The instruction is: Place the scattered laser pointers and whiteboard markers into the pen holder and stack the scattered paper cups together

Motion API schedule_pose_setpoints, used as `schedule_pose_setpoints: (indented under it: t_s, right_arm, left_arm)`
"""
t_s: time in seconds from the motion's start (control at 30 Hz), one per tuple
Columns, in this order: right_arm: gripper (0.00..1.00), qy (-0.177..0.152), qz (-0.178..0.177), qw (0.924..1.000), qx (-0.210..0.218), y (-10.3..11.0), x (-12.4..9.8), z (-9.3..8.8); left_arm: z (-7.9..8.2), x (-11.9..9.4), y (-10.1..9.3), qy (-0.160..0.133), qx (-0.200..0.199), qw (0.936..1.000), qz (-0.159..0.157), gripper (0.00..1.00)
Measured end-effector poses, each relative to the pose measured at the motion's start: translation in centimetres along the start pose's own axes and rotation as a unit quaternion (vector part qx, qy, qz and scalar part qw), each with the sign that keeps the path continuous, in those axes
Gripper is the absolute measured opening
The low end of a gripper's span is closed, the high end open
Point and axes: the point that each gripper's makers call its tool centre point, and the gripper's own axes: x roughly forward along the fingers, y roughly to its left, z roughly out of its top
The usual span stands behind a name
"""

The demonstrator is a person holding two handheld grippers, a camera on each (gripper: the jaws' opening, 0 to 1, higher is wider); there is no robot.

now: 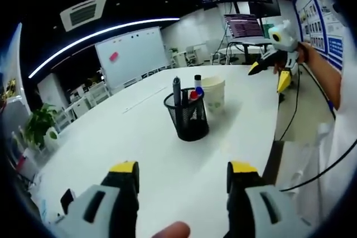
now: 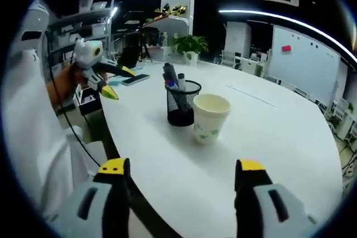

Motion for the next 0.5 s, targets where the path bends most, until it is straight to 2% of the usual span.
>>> schedule_pose_setpoints:
  t_s: [0.23,0.33,0.5]
  right_arm:
    - [0.79,0.002,0.008,1.0000,0.004,0.5,0.4,-0.3]
    - [0.79,0.003,0.009,0.9999,0.004,0.6,0.4,-0.4]
    - [0.80,0.010,0.009,0.9999,-0.004,0.9,0.1,-0.5]
  left_arm:
    - [0.3,-0.6,-1.0,0.011,0.016,0.9996,-0.022,0.65]
    - [0.7,-0.8,-1.3,0.007,0.012,0.9994,-0.033,0.65]
    - [0.8,-1.0,-1.1,0.008,0.020,0.9993,-0.030,0.65]
